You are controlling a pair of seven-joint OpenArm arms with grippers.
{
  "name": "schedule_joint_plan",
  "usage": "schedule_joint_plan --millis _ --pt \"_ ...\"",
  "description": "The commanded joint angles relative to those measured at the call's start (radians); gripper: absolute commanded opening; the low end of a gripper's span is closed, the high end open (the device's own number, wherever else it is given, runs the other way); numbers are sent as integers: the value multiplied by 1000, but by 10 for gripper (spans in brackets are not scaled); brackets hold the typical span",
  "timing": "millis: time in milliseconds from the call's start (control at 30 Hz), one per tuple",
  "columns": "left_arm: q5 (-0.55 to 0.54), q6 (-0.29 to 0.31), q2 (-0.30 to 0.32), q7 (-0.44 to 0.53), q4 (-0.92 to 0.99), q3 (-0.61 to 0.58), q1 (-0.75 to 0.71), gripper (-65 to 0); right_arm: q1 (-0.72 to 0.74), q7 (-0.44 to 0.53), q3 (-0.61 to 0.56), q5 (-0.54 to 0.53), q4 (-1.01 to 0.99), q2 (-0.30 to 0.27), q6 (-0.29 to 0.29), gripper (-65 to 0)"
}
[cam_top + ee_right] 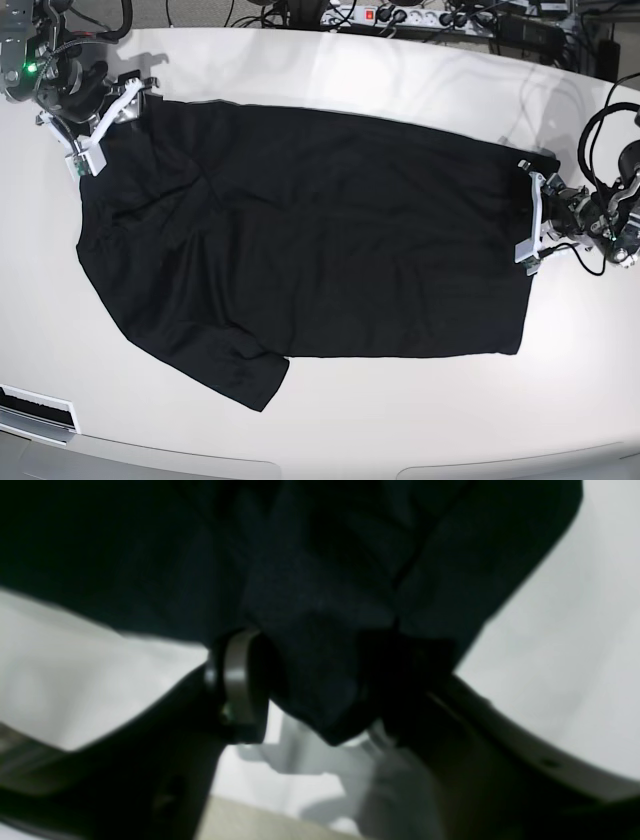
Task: Layout the t-shirt on the table in an organized manner, then fold the t-shirt properly
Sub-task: 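Regrasp the shirt edge near each gripper with both grippers, then pull the gripped shirt edge taut, shifting the right gripper's hold along it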
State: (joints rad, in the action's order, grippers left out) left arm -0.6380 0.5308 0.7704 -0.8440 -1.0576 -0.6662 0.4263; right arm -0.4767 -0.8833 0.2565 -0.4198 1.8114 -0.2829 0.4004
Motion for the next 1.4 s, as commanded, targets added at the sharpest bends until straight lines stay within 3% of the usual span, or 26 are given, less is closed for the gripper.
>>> schedule_joint_plan --millis 0,133,167,333,600,767,967,1133,1167,1267,1367 --pt "21 3 14 -44 2 -1 -3 -650 -2 -5 6 -8 12 -12 13 -357" --pt "80 3 14 -47 2 -1 -6 -650 -10 -46 6 -10 12 -14 124 -617" --pt "89 3 17 -47 2 -1 -6 -650 -13 -46 6 -10 12 -16 150 -650" --pt "89 4 43 -47 2 -1 -6 -650 -8 -74 6 -64 13 -71 221 -650" --pt "130 28 128 -7 1 -1 -10 -650 -8 -74 6 -87 13 -216 233 -650" --pt "144 28 150 7 -3 -1 -13 -650 -8 -74 6 -221 13 -233 296 -650" --pt "245 27 149 72 -69 -1 -13 -650 -5 -81 6 -362 13 -232 298 -649" --pt "267 27 149 82 -137 -1 -13 -650 -5 -199 6 -436 13 -237 298 -289" --pt "281 27 149 82 -143 -1 -13 -650 -5 -247 6 -468 13 -237 298 -256" --pt "302 27 150 86 -147 -1 -13 -650 -8 -373 6 -562 14 -239 298 -254" --pt "301 27 150 85 -146 -1 -13 -650 -35 -381 6 -569 14 -238 298 -256"
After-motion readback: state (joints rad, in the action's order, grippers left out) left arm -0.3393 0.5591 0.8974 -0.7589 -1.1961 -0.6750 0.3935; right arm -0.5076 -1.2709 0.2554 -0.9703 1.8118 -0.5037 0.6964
